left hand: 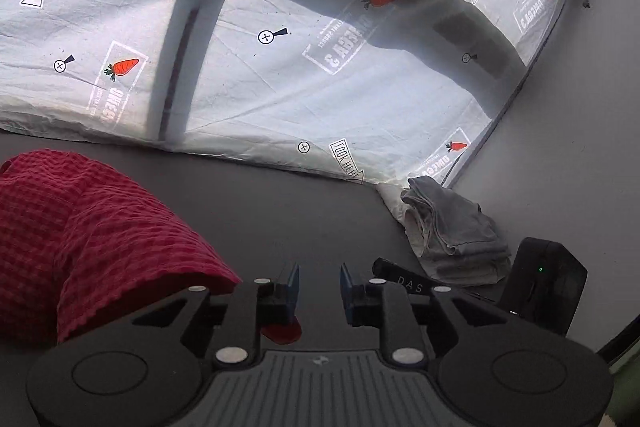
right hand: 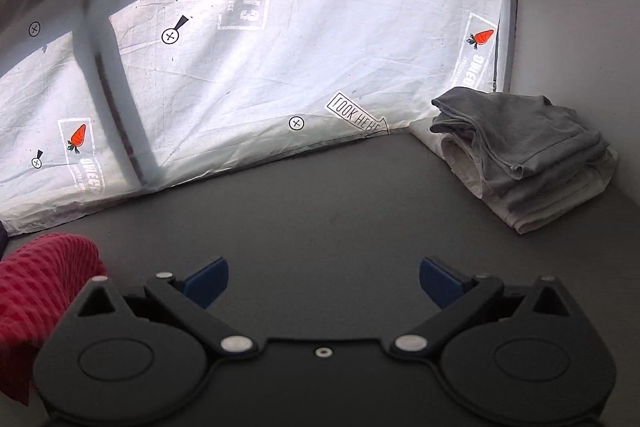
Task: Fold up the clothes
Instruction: 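Pull the red shorts from the pile with the left tool and release them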
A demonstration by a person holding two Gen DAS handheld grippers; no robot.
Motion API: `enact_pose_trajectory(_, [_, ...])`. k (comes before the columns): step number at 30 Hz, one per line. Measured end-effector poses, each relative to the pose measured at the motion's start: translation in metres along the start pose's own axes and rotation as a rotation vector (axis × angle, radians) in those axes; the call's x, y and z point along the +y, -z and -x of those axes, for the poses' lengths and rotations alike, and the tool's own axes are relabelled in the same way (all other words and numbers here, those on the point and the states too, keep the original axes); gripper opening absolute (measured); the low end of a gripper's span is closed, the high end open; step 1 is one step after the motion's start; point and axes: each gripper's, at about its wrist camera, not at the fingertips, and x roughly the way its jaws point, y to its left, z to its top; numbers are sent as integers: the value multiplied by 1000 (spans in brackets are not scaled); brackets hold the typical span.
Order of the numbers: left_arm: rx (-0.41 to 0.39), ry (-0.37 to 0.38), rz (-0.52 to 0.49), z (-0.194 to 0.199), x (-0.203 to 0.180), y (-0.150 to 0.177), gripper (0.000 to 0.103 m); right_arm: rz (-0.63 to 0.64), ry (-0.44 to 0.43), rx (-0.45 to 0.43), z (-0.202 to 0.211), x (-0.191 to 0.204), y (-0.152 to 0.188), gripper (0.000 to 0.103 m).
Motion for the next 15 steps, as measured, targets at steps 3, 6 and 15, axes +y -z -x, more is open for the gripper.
enact_pose_trajectory(3, [22, -40, 24, -5, -3, 19, 40, -39, 54, 10, 2, -51, 17, 103])
enact_pose_trajectory(6, [15, -128, 116, -4, 19, 20, 46, -24, 43, 35, -3, -60, 28, 103])
enact_pose_trajectory(15, [48, -555, 367, 6, 131, 22, 57, 21, -111, 121, -37, -23, 49, 102])
